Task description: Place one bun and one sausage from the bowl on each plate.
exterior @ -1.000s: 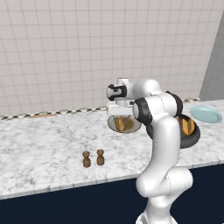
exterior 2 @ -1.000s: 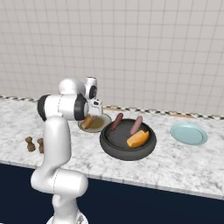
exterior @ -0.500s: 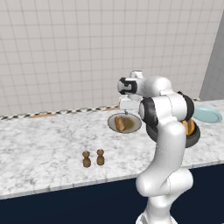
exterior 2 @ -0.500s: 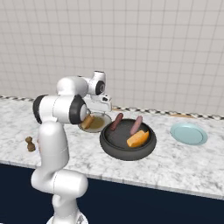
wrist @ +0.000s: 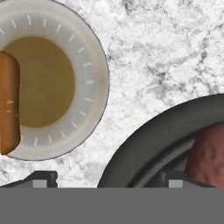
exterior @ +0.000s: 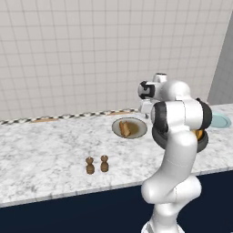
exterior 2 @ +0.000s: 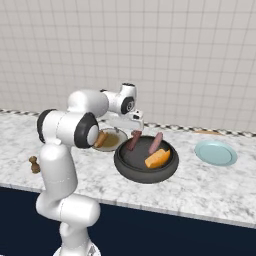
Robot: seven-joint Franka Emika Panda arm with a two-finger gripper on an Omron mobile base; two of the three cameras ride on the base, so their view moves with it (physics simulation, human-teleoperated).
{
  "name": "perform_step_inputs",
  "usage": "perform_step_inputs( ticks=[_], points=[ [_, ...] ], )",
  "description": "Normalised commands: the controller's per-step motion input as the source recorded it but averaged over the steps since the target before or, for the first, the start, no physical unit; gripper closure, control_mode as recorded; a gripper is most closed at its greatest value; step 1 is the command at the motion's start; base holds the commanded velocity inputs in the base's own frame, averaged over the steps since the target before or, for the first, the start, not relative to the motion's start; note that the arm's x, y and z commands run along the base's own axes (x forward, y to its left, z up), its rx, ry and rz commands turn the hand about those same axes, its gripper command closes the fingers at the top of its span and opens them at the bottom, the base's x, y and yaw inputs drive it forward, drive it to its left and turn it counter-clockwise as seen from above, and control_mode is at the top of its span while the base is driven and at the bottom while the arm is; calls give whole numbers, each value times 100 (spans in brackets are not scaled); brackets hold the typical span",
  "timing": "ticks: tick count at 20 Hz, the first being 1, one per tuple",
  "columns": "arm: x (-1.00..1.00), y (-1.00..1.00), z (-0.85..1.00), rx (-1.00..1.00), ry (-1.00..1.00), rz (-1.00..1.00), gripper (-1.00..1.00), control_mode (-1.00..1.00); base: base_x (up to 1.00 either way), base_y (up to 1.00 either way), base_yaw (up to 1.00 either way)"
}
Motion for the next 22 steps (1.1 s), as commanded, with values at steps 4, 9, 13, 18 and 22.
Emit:
perform_step_inputs(
  ticks=[4, 9, 13, 18, 22],
  points=[
    [0, -77, 0, 0, -7, 0, -100, -100, 0, 0, 0],
    [-16, -27, 3, 0, -7, 1, -100, -100, 0, 0, 0],
    [-35, 0, 31, -1, -6, 9, -100, -100, 0, 0, 0],
    [-24, -24, 7, -12, -3, 6, -100, -100, 0, 0, 0],
    [0, -42, 7, -11, 0, 2, -100, -100, 0, 0, 0]
  ],
)
